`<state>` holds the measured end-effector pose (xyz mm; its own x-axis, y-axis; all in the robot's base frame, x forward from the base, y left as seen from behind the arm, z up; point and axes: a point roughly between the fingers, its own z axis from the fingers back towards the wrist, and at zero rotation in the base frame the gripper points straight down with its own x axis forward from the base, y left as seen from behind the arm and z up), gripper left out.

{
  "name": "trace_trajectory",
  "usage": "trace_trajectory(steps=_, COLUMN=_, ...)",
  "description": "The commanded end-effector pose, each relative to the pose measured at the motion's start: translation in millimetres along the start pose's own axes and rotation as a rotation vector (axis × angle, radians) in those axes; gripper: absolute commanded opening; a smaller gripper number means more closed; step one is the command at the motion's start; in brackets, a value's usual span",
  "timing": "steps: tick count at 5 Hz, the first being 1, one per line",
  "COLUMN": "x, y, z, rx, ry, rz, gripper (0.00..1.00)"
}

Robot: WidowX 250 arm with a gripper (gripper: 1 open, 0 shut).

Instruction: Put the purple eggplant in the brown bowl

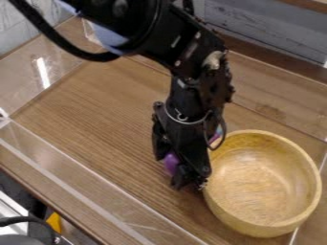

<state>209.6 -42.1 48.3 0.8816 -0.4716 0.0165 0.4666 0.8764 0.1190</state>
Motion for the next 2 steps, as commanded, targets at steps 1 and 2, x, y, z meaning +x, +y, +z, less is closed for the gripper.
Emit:
trace_trajectory(steps=1, x=15.8, y=12.4, z=23.3, rx=0.014, ry=-0.068, rz=0.011, gripper=0.00)
trace_trajectory(steps=2, x=18.4, y=22.3, z=31.5, rx=0.014, ry=-0.066, rz=0.034, gripper=0.00)
